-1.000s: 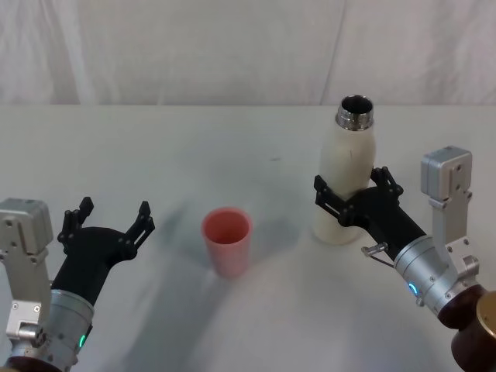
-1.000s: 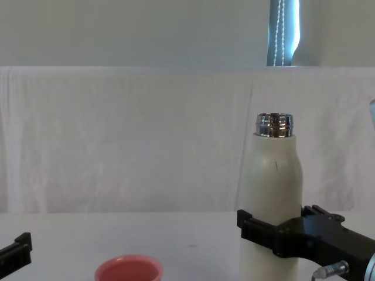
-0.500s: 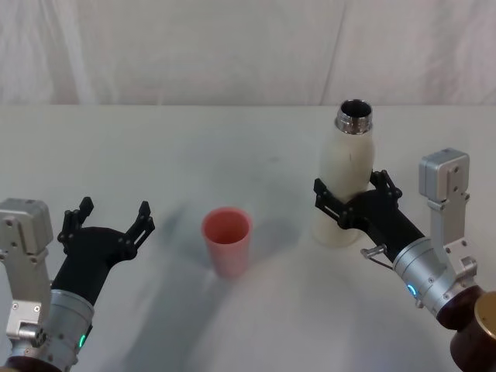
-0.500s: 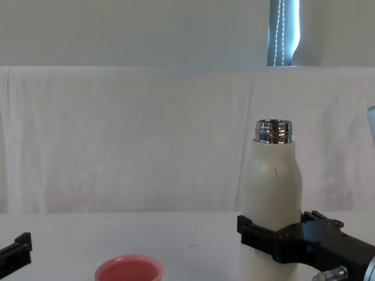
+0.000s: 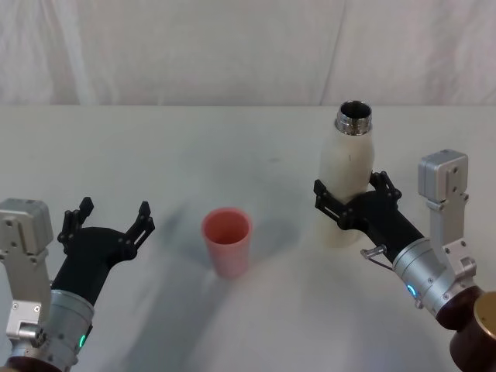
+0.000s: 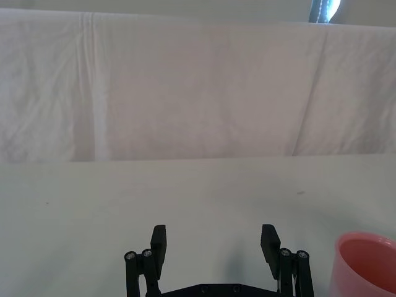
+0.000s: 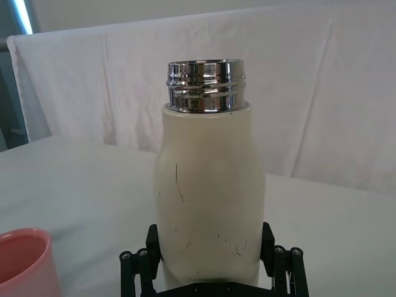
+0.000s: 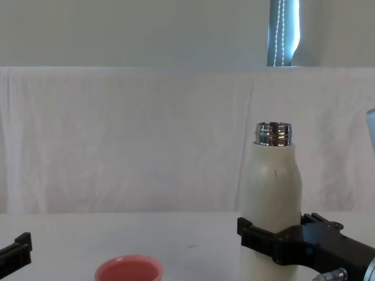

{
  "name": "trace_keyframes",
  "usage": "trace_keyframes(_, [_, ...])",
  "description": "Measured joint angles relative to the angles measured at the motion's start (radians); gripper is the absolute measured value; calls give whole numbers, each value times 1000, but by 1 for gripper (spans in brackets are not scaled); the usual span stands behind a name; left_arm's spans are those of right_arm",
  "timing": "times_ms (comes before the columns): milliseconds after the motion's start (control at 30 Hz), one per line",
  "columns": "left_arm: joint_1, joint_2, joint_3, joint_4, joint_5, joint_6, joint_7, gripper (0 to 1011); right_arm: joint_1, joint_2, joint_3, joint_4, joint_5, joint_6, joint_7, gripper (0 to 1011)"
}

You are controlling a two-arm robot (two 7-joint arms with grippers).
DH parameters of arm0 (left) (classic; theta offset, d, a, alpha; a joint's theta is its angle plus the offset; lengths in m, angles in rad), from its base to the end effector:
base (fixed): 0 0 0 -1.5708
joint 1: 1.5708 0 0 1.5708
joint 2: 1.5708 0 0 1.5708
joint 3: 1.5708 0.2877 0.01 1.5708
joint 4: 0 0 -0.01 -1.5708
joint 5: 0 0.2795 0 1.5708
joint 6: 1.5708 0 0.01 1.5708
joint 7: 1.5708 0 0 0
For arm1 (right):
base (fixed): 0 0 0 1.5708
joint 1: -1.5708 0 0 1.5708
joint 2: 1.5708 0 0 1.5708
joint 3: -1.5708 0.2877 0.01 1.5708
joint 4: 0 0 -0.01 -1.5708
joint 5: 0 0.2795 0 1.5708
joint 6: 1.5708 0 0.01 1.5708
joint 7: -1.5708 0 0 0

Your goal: Grasp the thermos with one hand and pour water into the cup lid.

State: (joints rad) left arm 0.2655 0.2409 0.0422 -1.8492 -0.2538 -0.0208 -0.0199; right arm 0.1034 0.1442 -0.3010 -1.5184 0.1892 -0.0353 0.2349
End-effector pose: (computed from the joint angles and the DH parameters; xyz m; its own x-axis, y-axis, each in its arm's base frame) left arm 0.2244 0.0400 -0.2830 0.1245 0.9917 -0.0327 -0.9921 0.1240 -0.0176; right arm 0.3169 0.0426 -0.2908 0.5006 -0.8656 -0.0114 0.8651 0.4997 0.0437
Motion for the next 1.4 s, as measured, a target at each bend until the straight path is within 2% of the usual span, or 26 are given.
trace_keyframes(133, [0, 0, 0, 0, 0, 0, 0, 1001, 0, 0, 1, 1, 2, 0, 1, 957])
trace_keyframes(233, [0, 0, 0, 0, 0, 0, 0, 1001, -1, 1, 2, 1, 2, 1, 1, 1000])
trace_keyframes(1400, [0, 0, 0, 0, 0, 0, 0, 1001, -20, 9, 14, -13, 11, -2, -2, 1000])
